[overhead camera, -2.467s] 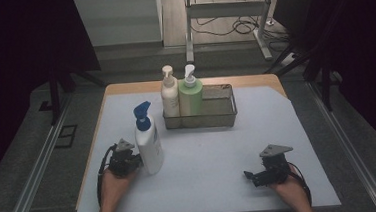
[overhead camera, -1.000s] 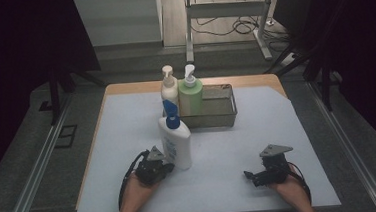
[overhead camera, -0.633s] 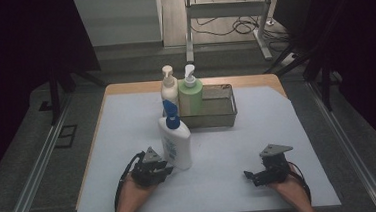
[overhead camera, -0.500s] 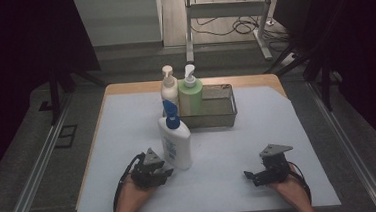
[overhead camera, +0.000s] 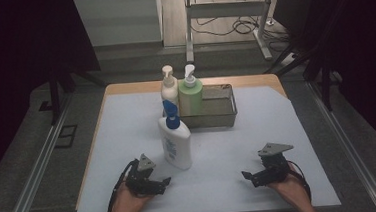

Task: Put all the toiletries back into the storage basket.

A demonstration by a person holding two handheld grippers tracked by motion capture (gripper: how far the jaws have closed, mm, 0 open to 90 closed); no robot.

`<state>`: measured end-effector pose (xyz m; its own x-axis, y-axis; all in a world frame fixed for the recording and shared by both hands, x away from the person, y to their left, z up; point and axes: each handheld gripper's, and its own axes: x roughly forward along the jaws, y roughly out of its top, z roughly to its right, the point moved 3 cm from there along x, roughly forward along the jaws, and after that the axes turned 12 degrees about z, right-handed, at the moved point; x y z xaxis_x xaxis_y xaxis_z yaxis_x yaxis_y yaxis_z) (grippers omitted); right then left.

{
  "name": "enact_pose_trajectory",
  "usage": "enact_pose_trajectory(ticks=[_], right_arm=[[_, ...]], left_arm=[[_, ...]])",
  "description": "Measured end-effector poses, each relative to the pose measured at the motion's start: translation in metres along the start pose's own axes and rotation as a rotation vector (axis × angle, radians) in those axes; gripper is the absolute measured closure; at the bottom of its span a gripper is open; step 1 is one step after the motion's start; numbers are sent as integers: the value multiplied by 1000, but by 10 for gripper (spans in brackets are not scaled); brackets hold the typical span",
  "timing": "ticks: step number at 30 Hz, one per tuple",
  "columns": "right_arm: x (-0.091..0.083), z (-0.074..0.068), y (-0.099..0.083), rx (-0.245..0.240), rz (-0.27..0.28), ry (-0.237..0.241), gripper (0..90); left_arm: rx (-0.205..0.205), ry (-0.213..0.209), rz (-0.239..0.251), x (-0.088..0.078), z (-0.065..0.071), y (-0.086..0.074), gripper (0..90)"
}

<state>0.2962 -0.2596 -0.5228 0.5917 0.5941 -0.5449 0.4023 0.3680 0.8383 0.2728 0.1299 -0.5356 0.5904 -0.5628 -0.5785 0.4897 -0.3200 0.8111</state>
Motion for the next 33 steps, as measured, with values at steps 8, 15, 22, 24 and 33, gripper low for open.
enact_pose_trajectory(ticks=[8, 15, 22, 24, 33], right_arm=[[2, -15, 21, -43, 40, 50, 0], [11, -23, 37, -64, 57, 76, 0], [19, -31, 56, -59, 81, 122, 0], [21, -34, 62, -61, 84, 126, 0], [32, -47, 87, -69, 110, 146, 0]], left_arm=[[50, 43, 23, -3, 2, -4, 128], [58, 64, 26, -1, 0, -10, 122], [62, 61, 22, 0, 0, -11, 124], [49, 54, 25, 1, -1, -11, 124], [38, 47, 24, 1, -2, -11, 123]])
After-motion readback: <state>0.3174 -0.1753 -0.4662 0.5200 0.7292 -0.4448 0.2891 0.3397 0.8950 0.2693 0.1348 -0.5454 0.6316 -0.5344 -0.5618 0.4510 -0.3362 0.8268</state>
